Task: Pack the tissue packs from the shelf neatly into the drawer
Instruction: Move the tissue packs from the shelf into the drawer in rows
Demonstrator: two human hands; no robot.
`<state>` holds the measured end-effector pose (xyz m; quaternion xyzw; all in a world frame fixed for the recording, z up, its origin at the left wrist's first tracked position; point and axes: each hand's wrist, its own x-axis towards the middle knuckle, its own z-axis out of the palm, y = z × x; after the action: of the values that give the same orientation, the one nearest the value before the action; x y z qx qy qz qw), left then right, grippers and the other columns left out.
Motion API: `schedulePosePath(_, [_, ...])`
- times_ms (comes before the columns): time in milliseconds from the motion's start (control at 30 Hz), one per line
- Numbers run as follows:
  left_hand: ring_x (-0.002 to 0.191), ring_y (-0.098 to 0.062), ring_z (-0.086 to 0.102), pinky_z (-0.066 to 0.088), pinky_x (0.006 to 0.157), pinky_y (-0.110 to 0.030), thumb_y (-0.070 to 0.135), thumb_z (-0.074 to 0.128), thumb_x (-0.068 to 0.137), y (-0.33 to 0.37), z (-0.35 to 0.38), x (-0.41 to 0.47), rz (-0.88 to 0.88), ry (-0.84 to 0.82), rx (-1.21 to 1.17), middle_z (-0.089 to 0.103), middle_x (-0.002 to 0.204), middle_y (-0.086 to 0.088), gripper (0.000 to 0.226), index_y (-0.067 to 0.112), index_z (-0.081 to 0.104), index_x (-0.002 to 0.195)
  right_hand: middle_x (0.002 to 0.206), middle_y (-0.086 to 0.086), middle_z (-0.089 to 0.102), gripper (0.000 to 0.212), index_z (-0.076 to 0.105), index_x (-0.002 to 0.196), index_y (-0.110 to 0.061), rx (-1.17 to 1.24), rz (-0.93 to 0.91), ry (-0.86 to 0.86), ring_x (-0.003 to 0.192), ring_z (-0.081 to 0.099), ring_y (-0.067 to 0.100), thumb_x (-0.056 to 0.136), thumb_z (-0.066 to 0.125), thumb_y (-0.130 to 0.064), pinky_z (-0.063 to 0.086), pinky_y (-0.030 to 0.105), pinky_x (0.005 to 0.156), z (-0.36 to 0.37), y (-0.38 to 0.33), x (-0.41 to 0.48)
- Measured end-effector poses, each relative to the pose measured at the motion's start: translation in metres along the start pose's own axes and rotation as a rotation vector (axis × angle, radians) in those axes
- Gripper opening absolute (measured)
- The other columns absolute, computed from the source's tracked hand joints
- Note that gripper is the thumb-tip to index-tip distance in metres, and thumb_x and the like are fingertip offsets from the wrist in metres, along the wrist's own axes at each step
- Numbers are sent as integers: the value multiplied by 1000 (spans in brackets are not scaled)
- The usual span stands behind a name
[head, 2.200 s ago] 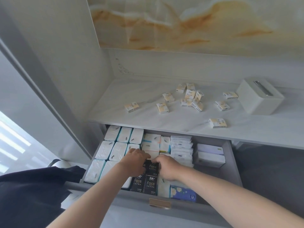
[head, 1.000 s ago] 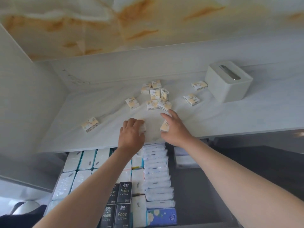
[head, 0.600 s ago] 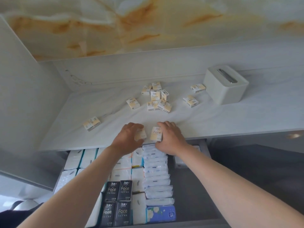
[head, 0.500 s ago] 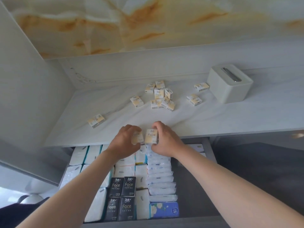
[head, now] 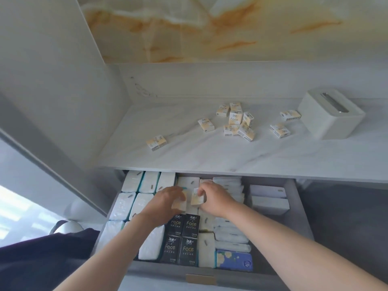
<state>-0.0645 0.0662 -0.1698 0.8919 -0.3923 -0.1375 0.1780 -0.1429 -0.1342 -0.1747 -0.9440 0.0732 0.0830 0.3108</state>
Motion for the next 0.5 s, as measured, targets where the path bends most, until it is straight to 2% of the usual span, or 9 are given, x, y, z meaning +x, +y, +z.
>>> schedulePosePath(133, [134,-15,43,27,112,-28,32,73,85,0,5,5,8,-10,43,49,143,8,37,25,63,120,138,1,50,35,61,116,-18,47,52,-99,130,46,18,83,70,-13,34,21,100,11,-6,0])
schedulePosePath(233, [136,-11,39,22,113,-30,32,62,93,-1,2,11,42,-18,131,49,144,10,28,26,65,119,148,1,44,34,63,117,-20,52,39,-125,138,39,17,87,60,-5,27,22,110,10,-8,0])
schedulePosePath(333, [134,-9,40,25,114,-31,31,63,92,-4,-1,12,34,-57,184,51,141,14,19,31,67,110,144,-1,46,45,61,121,-21,83,102,-52,137,40,17,85,52,5,28,21,109,7,-4,-1])
schedulePosePath(500, [126,-11,45,29,111,-31,34,62,89,-3,-3,15,37,-110,268,54,134,12,17,37,66,106,143,-1,51,49,63,121,-25,59,70,-114,137,43,16,86,48,6,35,27,112,6,-8,-8])
